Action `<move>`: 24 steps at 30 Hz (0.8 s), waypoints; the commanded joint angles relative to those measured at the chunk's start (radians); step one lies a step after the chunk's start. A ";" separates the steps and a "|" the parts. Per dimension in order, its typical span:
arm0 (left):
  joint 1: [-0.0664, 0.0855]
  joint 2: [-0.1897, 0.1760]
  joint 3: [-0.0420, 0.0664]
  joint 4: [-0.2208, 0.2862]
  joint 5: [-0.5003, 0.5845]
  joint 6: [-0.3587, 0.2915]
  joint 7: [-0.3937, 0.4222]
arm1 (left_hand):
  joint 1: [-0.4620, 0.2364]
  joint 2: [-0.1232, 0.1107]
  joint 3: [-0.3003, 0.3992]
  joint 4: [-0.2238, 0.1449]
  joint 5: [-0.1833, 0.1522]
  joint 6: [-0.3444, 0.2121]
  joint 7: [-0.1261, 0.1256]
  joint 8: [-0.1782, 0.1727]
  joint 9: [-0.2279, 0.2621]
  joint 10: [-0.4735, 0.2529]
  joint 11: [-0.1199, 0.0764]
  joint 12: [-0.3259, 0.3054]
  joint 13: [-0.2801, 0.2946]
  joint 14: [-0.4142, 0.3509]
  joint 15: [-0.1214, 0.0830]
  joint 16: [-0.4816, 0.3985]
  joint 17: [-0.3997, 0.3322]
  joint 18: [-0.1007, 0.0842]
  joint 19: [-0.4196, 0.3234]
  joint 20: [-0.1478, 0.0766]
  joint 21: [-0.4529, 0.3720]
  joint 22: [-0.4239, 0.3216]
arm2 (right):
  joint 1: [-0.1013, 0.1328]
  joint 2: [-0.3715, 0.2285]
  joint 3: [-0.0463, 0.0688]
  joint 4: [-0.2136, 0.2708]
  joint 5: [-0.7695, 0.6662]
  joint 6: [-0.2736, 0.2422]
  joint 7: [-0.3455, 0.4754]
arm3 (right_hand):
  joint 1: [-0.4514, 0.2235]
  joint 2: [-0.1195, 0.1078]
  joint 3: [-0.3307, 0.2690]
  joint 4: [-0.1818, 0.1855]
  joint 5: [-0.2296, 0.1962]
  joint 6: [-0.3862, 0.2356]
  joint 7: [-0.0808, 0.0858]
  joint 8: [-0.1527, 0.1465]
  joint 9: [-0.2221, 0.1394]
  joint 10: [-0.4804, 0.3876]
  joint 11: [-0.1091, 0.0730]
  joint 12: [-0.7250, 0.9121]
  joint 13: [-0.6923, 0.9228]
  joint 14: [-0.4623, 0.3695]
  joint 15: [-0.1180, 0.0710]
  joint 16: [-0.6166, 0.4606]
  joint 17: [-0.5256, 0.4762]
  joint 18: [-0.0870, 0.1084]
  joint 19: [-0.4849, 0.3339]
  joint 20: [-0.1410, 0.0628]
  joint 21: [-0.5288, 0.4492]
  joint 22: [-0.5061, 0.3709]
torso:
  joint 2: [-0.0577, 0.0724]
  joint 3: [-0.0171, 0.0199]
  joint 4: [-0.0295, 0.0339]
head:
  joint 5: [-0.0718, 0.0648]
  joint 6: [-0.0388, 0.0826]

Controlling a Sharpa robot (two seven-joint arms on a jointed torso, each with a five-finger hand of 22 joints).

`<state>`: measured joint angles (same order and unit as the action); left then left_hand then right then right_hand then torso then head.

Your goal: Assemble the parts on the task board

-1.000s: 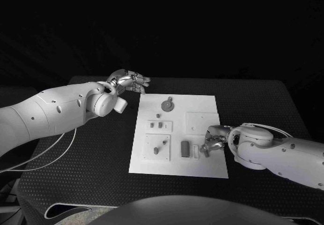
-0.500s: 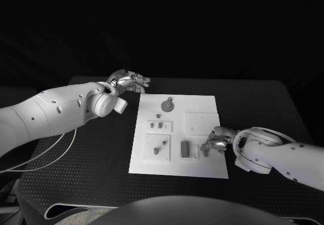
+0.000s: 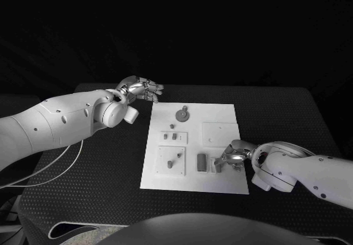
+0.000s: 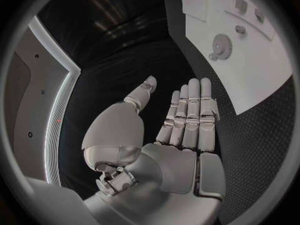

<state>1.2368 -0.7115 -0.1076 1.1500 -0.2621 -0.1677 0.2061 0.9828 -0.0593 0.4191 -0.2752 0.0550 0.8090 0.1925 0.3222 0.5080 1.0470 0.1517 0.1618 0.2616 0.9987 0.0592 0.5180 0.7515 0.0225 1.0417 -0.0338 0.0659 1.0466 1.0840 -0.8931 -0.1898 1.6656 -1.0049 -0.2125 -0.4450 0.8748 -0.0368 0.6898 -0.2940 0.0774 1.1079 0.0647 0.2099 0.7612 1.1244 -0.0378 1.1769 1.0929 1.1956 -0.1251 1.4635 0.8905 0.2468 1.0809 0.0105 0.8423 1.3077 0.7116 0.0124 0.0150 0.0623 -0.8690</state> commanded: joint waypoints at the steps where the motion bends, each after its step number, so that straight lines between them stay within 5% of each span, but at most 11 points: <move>1: 0.001 0.001 0.001 0.004 -0.002 0.013 0.006 | -0.009 0.002 -0.001 0.006 -0.005 -0.009 0.001 0.005 -0.001 -0.005 -0.001 -0.002 -0.002 -0.002 0.005 -0.004 0.001 0.020 -0.008 -0.001 0.003 -0.002 | -0.001 0.000 0.000 0.003 0.032 0.000 -0.005 | 0.049 0.039 -0.007 -0.001 0.001 0.005 0.005 0.002 -0.002 0.004 -0.001 0.005 0.001 0.002 -0.006 0.004 0.001 0.015 0.001 -0.003 0.004 0.021 | 0.000 0.0003 0.0002 | 0.000 -0.001; 24: 0.001 0.002 0.000 0.004 -0.002 0.016 0.005 | -0.010 0.001 0.000 0.006 -0.005 -0.009 0.001 0.006 -0.002 -0.006 -0.001 -0.002 -0.002 -0.002 0.005 -0.004 0.002 0.021 -0.008 -0.001 0.003 -0.002 | -0.001 0.040 0.000 -0.021 0.004 0.000 0.004 | 0.046 0.034 -0.010 0.000 0.001 0.005 0.004 0.001 -0.005 0.004 -0.001 0.005 0.002 0.002 -0.007 0.003 0.001 0.015 0.001 -0.003 0.004 0.021 | 0.000 -0.0001 0.0005 | -0.002 -0.003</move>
<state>1.2368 -0.7112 -0.1078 1.1507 -0.2623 -0.1665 0.2045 0.9828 -0.0593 0.4191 -0.2752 0.0549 0.8090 0.1925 0.3222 0.5072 1.0471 0.1516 0.1618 0.2609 0.9986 0.0592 0.5180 0.7522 0.0325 1.0417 -0.0338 0.0659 1.0464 1.0841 -0.8565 -0.1901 1.6437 -0.9902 -0.2177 -0.4509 0.8810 -0.0304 0.6828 -0.2950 0.0725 1.1084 0.0642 0.2089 0.7550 1.1239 -0.0374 1.1768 1.0928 1.1962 -0.1245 1.4634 0.8904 0.2459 1.0808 0.0106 0.8423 1.3077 0.7118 0.0124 0.0155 0.0597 -0.8713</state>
